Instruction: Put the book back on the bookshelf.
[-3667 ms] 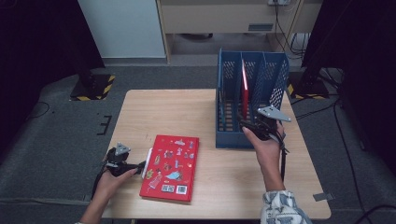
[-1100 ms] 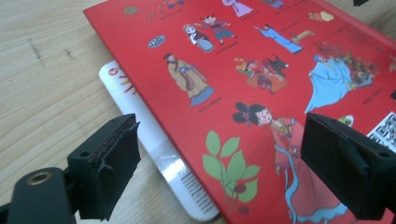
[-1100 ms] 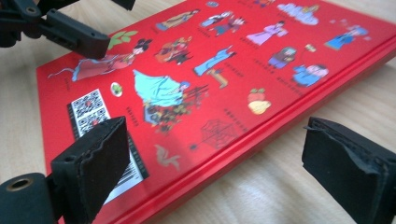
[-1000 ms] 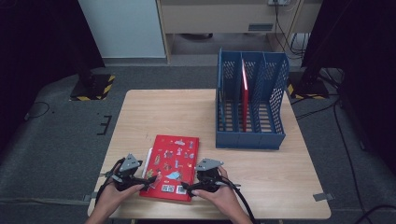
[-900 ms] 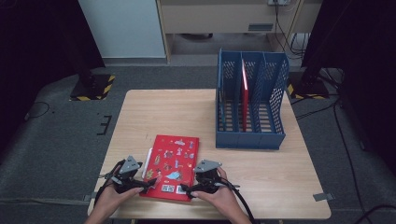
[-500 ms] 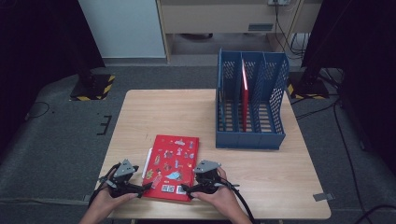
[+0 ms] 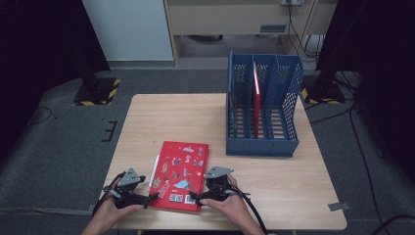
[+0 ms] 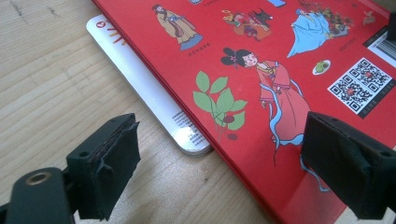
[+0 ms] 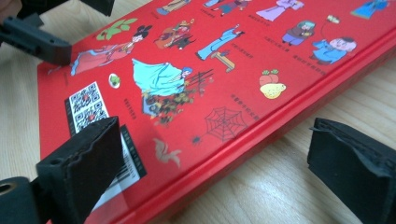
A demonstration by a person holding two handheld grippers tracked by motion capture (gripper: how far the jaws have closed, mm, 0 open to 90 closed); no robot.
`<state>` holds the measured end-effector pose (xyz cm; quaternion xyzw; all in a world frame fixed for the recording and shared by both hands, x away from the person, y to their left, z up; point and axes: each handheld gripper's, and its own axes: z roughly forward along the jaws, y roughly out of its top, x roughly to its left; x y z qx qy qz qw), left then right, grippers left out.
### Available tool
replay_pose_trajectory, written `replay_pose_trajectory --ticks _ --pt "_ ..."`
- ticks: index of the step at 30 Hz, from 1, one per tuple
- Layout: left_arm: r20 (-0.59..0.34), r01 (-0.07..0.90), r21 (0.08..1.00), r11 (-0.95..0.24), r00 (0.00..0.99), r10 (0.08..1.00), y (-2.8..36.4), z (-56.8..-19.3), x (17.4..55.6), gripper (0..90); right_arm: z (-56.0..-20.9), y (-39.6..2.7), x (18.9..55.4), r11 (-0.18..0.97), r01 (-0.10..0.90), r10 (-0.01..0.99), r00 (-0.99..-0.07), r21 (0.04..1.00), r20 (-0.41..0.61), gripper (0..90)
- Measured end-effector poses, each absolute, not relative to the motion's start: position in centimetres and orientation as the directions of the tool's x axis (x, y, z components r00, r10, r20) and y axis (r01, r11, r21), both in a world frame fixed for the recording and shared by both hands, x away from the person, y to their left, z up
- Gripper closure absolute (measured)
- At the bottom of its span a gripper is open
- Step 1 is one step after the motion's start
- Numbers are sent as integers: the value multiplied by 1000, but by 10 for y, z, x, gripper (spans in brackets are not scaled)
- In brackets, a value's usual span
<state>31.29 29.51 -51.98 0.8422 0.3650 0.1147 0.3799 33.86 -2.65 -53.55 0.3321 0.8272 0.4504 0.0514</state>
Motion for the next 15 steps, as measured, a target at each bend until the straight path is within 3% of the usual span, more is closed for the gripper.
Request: replay_pose_trajectory --ticks 10,15 --pt "-76 524 722 -452 709 701 293 -520 313 103 -537 -19 351 373 532 597 -765 760 243 8" --pt "-82 532 713 -457 711 698 292 -523 314 102 -536 -18 359 358 513 601 -766 780 227 54"
